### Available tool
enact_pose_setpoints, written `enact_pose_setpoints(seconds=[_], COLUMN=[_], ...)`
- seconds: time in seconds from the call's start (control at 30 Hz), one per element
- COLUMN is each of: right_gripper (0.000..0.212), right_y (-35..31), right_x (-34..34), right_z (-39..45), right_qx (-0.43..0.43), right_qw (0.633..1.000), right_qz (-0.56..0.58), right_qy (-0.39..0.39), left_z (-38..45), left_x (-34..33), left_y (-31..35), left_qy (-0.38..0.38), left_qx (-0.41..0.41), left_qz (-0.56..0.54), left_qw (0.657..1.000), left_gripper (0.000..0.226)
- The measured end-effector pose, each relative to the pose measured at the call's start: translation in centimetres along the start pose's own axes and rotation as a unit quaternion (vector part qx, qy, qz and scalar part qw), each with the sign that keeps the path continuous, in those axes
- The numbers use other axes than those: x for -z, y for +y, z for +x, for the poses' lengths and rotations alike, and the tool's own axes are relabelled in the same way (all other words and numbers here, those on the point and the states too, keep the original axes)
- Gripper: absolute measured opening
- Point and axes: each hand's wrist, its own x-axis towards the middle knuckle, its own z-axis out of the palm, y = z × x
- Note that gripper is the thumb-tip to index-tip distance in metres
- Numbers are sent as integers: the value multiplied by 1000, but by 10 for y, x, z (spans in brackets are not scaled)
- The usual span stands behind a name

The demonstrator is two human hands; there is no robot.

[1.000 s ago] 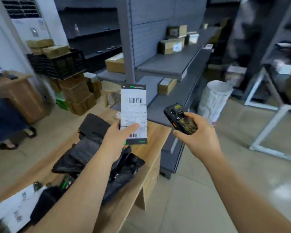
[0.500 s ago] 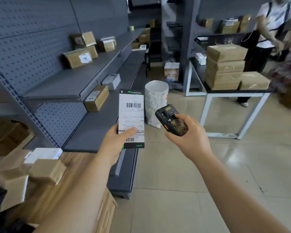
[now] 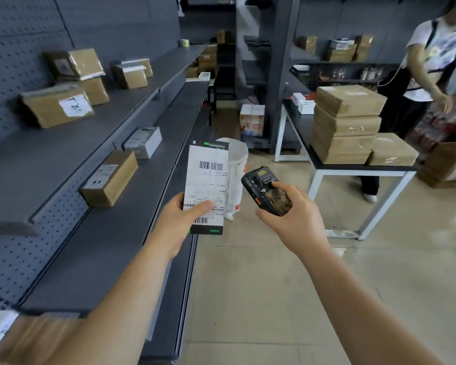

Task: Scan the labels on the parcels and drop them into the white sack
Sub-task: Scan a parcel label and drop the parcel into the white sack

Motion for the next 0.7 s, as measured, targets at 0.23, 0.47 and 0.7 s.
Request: enact_pose_setpoints(seconds=[0.23, 0.47, 0.7], right_gripper=[63, 62, 61], right_y=[3, 34, 81], right_x=[-12, -42, -56], right_z=[93, 177, 289], right_qx=[-1, -7, 17], right_qw=[1000, 1000, 1000], right_qz=[-15, -17, -11], right_qy=[25, 2, -16], left_z=[106, 195, 308], left_x=[-9, -19, -66], left_y=[15, 3, 14], left_qy=[-8, 21, 33], left_qx=[-22, -5, -23], left_qz=[-24, -6, 20], left_qw=[999, 1000, 999], left_gripper=[27, 27, 25])
